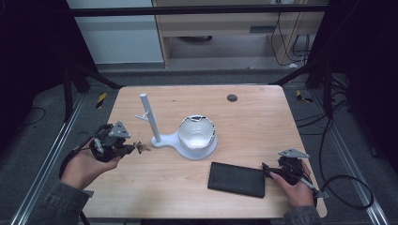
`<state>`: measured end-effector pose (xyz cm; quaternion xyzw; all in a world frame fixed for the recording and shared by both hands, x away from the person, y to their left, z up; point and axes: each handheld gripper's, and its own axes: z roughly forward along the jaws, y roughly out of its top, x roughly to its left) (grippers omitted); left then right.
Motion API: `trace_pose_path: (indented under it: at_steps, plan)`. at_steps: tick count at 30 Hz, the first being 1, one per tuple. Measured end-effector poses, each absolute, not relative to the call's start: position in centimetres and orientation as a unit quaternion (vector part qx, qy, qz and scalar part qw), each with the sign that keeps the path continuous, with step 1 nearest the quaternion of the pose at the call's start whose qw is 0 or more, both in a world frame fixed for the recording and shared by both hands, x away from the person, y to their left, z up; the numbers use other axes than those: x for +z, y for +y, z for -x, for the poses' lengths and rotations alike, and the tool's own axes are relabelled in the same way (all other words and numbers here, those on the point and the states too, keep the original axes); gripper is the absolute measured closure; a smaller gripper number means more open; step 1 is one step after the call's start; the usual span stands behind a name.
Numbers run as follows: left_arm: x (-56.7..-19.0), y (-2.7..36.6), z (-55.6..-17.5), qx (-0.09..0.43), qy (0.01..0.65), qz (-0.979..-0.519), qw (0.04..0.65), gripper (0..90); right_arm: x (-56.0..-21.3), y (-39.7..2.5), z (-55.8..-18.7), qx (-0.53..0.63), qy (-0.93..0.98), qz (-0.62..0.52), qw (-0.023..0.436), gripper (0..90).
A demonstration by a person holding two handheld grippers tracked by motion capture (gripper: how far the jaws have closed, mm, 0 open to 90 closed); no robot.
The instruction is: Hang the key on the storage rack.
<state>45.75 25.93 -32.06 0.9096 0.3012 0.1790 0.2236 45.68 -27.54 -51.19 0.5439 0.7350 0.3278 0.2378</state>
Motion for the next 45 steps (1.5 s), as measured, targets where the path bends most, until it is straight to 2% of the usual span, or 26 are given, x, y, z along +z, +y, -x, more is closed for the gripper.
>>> trace_pose_path:
  at_steps: [6,16,45]
  plan:
    - [-29.0,25.6,-46.5,0.199,0.301,-0.906,0.222,90.0,-51.2,-27.5,-45.7,0.328,0.735,-0.544,0.238,9.4]
    - [-27.0,24.9,-48.2,0.209,0.305,-0.904,0.215,90.0,-51.2,-27.5,-45.7,0.328,0.735,-0.544,0.238,9.4]
    - [-26.3,23.7,-50.8,0.206,0.317,-0.904,0.2,90.0,-51.2,-27.5,-45.7,0.327,0.735,-0.544,0.239,9.5]
